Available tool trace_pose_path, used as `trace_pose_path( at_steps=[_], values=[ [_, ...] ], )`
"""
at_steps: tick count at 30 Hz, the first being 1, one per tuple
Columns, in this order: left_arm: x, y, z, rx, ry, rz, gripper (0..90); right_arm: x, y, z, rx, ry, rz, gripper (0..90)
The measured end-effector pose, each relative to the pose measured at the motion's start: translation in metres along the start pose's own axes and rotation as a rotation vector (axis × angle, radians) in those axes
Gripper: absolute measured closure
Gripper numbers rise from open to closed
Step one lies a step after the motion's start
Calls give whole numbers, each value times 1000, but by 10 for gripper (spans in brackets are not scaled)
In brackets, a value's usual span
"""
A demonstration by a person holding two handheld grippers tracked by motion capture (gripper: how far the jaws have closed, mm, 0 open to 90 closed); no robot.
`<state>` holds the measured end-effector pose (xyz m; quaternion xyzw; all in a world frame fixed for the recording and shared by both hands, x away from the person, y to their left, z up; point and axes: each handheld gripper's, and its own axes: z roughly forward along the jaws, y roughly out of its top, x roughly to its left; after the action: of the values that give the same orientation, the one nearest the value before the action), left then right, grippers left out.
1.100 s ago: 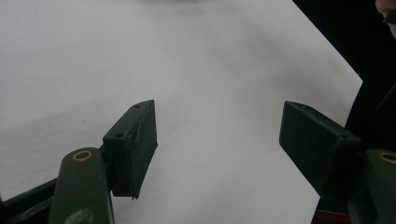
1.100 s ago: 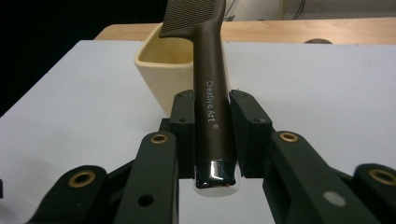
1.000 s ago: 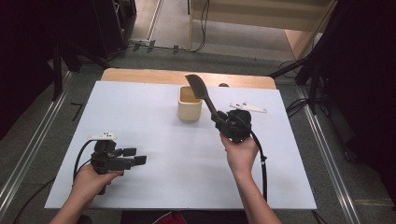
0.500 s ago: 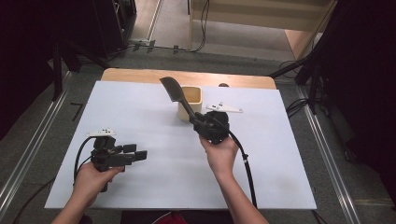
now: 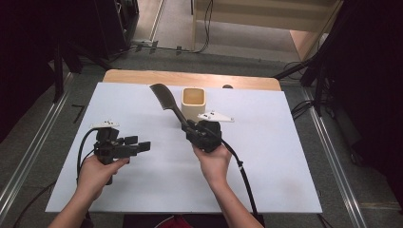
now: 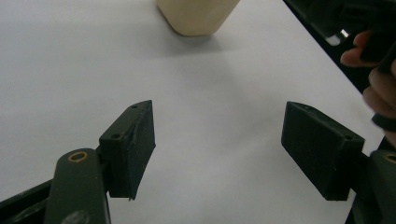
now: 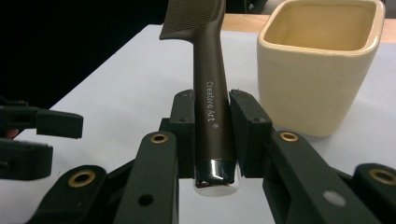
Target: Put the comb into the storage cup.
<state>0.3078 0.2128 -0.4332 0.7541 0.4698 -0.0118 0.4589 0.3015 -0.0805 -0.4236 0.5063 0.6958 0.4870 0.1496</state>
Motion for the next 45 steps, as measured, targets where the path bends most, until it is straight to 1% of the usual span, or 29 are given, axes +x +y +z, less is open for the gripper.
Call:
trace_pose_path(
  at_steps=[1,2,3,5,6,7,8,9,10,11,12,13,16,19,22,23,24,25,26,28,30,32,35,36,37,38,40,43,45],
  values=[
    [0,1,0,-8,-4,-5,266,0,0,0,0,0,0,704],
    [0,3,1,-10,-8,-13,250,2,-4,2,-16,-2,-8,704],
    [1,6,1,-15,-8,-21,250,3,-6,3,-20,1,-9,704],
    [1,7,1,-21,-10,-26,250,5,-8,5,-25,-1,-12,704],
    [2,9,2,-29,-14,-45,250,9,-12,9,-27,-7,-27,704],
    [2,9,2,-29,-14,-45,250,9,-12,9,-27,-7,-27,704],
    [3,11,2,-34,-16,-63,250,13,-16,13,-28,-14,-34,704],
    [3,11,2,-34,-16,-63,250,13,-16,13,-28,-14,-34,704],
    [4,13,4,-35,-24,-81,251,15,-20,17,-34,-18,-38,704],
    [4,13,4,-35,-24,-81,252,16,-22,18,-35,-19,-42,704],
    [3,15,6,-40,-29,-92,253,17,-23,20,-38,-20,-44,704],
    [3,15,6,-40,-29,-92,253,17,-23,20,-38,-20,-44,704],
    [4,18,9,-63,-25,-108,253,22,-30,26,-67,-20,-31,704],
    [5,22,12,-91,-35,-138,253,25,-33,30,-91,-7,-18,704],
    [5,25,14,-101,-31,-145,254,28,-36,35,-97,1,-19,704],
    [5,26,15,-103,-26,-143,254,28,-36,35,-97,1,-19,704],
    [2,28,16,-116,-15,-146,262,30,-38,37,-97,6,-19,704],
    [2,28,16,-116,-15,-146,267,30,-38,37,-97,6,-19,704],
    [-2,29,17,-141,0,-130,270,31,-39,38,-97,14,-17,704],
    [-4,31,19,-137,-1,-122,270,32,-39,40,-93,21,-14,704],
    [-4,32,22,-142,5,-125,270,32,-39,40,-98,24,-9,703],
    [-2,33,24,-140,4,-148,269,32,-39,40,-108,21,-5,703],
    [-1,35,28,-148,-1,-157,270,33,-39,39,-116,24,-4,703],
    [-1,35,29,-145,9,-156,270,33,-39,39,-120,22,-2,703],
    [-1,36,31,-140,9,-167,270,33,-39,39,-120,25,-2,703],
    [0,37,32,-135,1,-178,269,33,-39,39,-122,26,-1,703],
    [0,37,33,-136,-6,-185,267,34,-39,39,-124,27,-3,704],
    [-2,38,38,-134,2,-187,256,34,-40,40,-132,27,-1,703],
    [-2,39,40,-137,-13,-201,256,35,-40,41,-135,30,7,703]
  ],
)
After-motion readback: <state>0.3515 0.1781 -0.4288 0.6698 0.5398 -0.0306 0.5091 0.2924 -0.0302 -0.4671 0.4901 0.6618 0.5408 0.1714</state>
